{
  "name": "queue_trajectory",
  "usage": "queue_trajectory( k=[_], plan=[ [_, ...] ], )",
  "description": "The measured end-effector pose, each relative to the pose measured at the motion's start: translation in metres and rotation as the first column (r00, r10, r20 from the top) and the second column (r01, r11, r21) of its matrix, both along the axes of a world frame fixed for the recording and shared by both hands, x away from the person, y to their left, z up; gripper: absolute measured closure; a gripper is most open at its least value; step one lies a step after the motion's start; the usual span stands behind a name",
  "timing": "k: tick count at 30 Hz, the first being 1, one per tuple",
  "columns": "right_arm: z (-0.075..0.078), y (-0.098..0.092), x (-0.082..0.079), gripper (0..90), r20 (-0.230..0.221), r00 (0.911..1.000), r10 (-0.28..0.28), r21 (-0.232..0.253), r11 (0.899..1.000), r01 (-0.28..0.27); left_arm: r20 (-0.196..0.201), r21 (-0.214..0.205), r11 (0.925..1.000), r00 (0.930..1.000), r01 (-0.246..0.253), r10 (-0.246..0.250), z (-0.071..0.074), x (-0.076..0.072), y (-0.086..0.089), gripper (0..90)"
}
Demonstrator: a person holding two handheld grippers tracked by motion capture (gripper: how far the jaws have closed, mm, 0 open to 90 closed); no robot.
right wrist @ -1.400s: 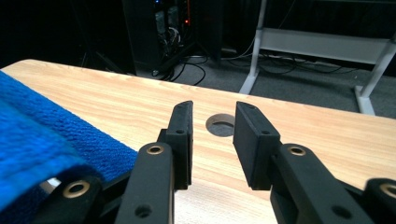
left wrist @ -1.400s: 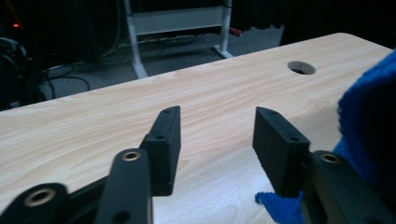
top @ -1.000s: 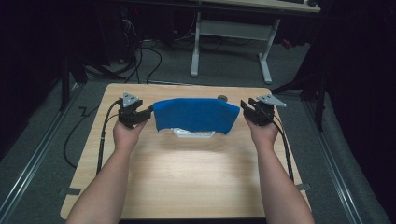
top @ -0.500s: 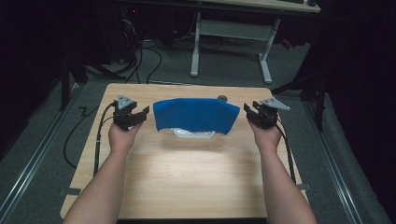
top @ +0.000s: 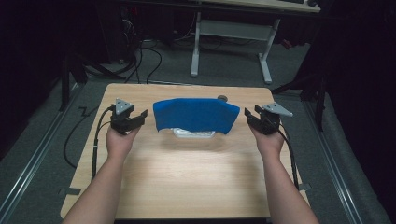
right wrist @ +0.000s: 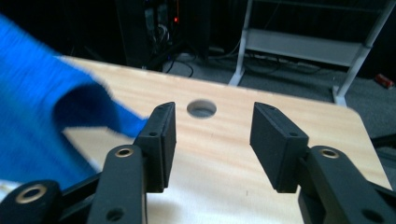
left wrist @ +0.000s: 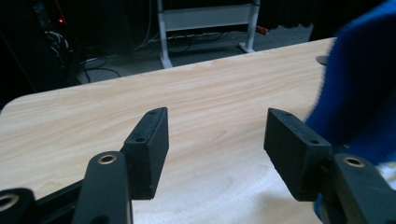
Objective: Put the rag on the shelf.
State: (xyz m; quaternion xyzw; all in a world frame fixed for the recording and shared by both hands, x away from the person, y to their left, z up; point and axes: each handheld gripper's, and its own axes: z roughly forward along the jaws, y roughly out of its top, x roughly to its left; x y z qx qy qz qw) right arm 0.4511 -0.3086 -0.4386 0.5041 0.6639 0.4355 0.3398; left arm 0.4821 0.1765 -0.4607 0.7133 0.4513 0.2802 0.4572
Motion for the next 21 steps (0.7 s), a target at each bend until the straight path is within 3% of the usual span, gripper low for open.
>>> queue_trajectory(
  k=[3,5,6,9,10,15,21],
  plan=[
    [-0.003,0.001,-0.018,45.8,-0.009,1.0000,-0.001,-0.035,0.999,0.000,0.001,0.015,0.9999,1.0000,0.002,-0.002,-0.002,-0.013,-0.002,39.4],
    [-0.003,0.002,-0.021,44.9,-0.013,0.9999,0.004,-0.039,0.999,-0.004,-0.013,0.010,0.9999,0.9999,0.007,-0.006,-0.003,-0.020,-0.003,39.0],
    [-0.003,0.001,-0.031,44.4,0.006,0.9999,0.011,-0.035,0.999,-0.011,-0.005,0.013,0.9999,0.9999,0.011,-0.011,-0.006,-0.031,-0.005,38.3],
    [-0.001,0.003,-0.042,42.3,-0.009,0.9996,0.026,-0.048,0.999,-0.026,-0.013,0.010,0.9998,0.9998,0.014,-0.014,-0.009,-0.040,-0.006,38.1],
    [-0.001,0.003,-0.047,42.4,0.008,0.9995,0.031,-0.050,0.998,-0.030,-0.013,0.005,0.9999,0.9998,0.013,-0.013,-0.011,-0.044,-0.006,38.2],
    [-0.001,0.004,-0.065,40.7,0.005,0.9994,0.034,-0.037,0.999,-0.033,-0.022,-0.018,0.9997,0.9996,0.018,-0.018,-0.012,-0.064,-0.005,38.1],
    [-0.001,0.006,-0.093,37.5,0.003,0.9991,0.041,-0.038,0.998,-0.041,-0.016,-0.009,0.9988,0.9987,0.048,-0.048,-0.008,-0.088,-0.009,38.0]
  ],
)
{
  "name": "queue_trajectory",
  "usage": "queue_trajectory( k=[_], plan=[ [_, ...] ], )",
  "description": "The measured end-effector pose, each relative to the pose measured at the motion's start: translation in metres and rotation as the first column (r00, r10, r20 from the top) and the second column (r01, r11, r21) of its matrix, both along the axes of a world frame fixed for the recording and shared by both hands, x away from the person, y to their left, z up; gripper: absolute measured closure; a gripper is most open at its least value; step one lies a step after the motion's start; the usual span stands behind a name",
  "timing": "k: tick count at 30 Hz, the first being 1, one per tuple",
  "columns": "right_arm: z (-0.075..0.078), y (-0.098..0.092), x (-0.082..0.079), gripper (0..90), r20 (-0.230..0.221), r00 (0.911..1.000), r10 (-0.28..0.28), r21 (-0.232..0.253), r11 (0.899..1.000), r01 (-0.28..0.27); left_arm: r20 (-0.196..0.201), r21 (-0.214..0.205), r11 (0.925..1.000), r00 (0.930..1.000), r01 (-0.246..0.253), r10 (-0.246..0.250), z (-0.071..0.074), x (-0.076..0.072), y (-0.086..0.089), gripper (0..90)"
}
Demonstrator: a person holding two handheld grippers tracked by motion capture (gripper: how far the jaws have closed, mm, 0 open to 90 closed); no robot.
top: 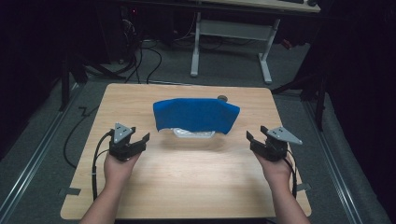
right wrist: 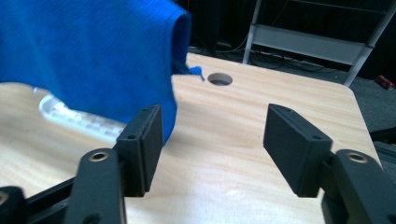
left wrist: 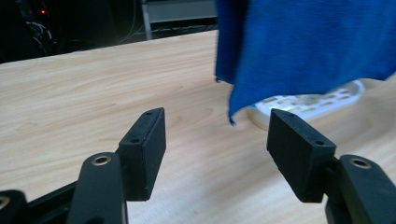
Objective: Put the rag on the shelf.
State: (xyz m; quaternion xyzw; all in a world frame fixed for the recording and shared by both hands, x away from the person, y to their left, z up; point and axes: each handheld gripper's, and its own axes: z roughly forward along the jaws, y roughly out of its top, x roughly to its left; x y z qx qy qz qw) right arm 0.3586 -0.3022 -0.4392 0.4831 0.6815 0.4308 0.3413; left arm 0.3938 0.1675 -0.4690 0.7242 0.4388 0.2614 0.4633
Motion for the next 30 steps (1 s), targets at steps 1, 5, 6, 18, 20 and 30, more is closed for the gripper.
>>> queue_trajectory(
  k=[1,5,6,18,20,30],
  plan=[
    [-0.001,0.001,-0.008,36.2,0.006,1.0000,-0.001,0.004,1.000,0.001,0.002,-0.003,0.9999,0.9999,0.015,-0.015,0.000,-0.009,-0.002,37.9],
    [-0.005,0.002,-0.019,34.3,-0.005,1.0000,0.007,0.005,1.000,-0.007,-0.004,-0.001,0.9991,0.9991,0.041,-0.041,-0.002,-0.023,-0.005,37.3],
    [-0.007,0.003,-0.024,33.6,-0.010,0.9999,0.010,0.005,1.000,-0.010,-0.006,-0.003,0.9988,0.9988,0.048,-0.048,-0.002,-0.026,-0.005,37.3],
    [-0.045,0.031,-0.062,33.0,-0.064,0.9963,0.058,-0.011,0.998,-0.058,-0.120,0.027,0.9810,0.9749,0.192,-0.188,-0.041,-0.082,-0.037,35.8],
    [-0.060,0.038,-0.067,33.5,-0.094,0.9922,0.082,0.003,0.997,-0.082,-0.135,0.051,0.9735,0.9673,0.223,-0.215,-0.043,-0.086,-0.043,36.0],
    [-0.077,0.069,-0.064,33.2,-0.173,0.9636,0.204,-0.072,0.973,-0.219,-0.154,0.108,0.9472,0.9463,0.302,-0.284,-0.049,-0.085,-0.065,35.6]
  ],
)
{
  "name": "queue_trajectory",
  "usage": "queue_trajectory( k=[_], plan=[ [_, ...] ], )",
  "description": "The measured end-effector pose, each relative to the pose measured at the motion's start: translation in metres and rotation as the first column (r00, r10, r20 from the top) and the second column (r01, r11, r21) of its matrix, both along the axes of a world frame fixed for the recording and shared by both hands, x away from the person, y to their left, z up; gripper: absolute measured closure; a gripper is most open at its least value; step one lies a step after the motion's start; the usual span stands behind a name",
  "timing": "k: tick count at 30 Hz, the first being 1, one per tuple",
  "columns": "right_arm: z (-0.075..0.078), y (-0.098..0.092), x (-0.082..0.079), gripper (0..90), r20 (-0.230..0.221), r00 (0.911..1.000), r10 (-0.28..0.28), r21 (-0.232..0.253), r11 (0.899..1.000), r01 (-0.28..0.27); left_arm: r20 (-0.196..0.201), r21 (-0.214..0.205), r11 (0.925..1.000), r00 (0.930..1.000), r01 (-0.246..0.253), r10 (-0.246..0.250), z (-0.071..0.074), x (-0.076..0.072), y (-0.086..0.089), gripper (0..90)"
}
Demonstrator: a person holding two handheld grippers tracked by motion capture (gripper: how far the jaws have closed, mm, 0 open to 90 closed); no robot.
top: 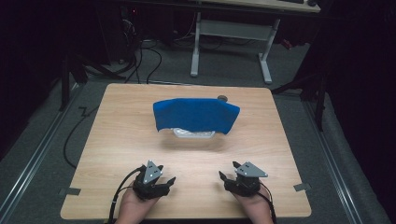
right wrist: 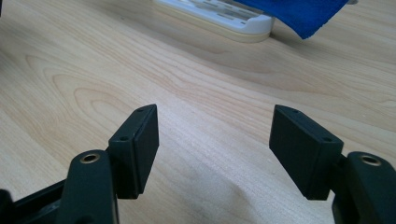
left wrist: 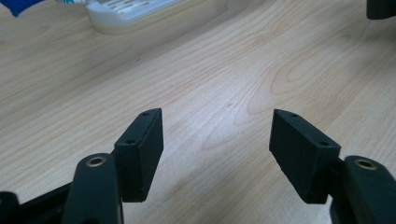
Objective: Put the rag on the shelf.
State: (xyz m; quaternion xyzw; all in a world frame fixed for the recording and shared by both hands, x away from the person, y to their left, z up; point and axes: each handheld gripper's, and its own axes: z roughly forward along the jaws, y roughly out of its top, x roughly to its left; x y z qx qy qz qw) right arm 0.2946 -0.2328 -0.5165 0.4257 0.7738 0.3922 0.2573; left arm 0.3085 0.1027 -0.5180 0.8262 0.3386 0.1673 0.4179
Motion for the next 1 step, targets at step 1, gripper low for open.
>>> queue_trajectory(
  k=[1],
  plan=[
    [0.0001,-0.0005,-0.0013,33.1,0.000,1.0000,0.000,0.005,1.000,0.000,-0.003,-0.002,1.0000,1.0000,-0.005,0.005,-0.0005,0.0001,0.0009,35.5]
  ],
)
